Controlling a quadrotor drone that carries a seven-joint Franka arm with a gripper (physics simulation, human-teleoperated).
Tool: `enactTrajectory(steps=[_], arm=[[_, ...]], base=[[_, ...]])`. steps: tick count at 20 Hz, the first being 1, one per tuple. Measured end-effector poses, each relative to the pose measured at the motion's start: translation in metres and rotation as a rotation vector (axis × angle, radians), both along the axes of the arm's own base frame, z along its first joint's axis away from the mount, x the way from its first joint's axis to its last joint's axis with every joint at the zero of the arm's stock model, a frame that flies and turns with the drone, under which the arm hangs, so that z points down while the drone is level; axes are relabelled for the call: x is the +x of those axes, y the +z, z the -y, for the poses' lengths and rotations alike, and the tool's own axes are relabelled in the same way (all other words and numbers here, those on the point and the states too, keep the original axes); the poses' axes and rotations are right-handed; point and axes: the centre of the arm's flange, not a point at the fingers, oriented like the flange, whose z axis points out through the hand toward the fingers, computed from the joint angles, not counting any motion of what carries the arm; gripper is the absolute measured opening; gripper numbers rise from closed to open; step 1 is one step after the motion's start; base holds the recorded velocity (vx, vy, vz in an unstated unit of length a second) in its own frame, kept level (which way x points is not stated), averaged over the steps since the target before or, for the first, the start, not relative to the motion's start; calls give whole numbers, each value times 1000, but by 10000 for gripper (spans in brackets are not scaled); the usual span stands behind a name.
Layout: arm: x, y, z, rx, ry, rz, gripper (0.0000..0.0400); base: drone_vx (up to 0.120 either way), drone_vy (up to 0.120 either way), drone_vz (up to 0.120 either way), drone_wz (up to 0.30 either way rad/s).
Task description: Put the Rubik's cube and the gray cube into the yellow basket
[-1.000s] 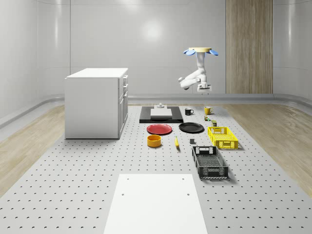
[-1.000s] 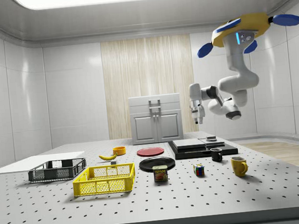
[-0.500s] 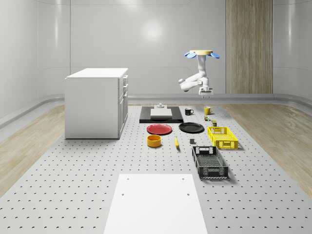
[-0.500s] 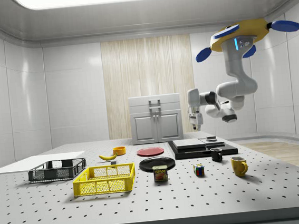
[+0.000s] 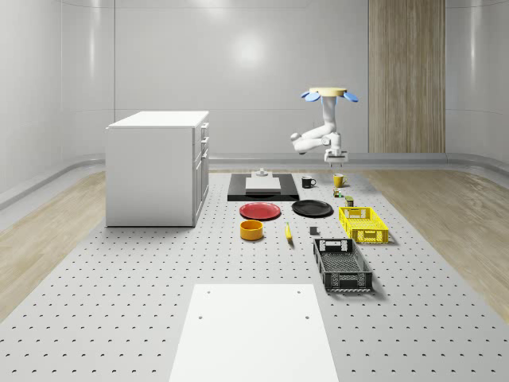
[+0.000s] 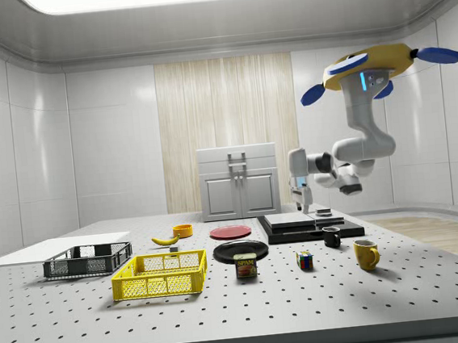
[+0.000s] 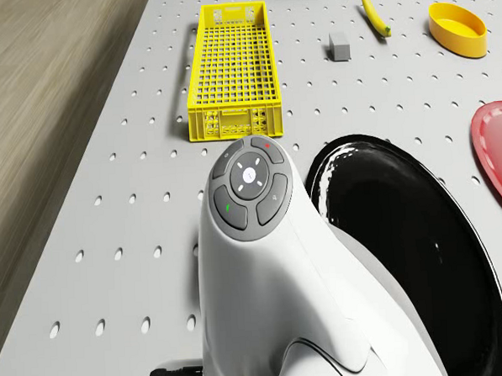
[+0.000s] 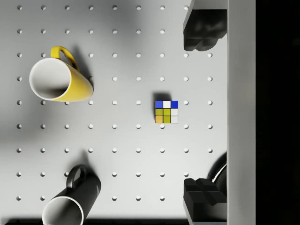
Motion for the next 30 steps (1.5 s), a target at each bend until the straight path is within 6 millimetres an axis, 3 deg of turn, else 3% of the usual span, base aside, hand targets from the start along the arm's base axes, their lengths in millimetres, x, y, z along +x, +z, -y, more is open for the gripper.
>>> enactTrajectory(steps=[8,12,30], arm=[[0,0,0,-1,0,0,400],[0,0,0,-1,0,0,400],[0,0,0,-1,0,0,400]], base=[[0,0,-120,0],[110,0,-120,0],[0,0,-120,0]])
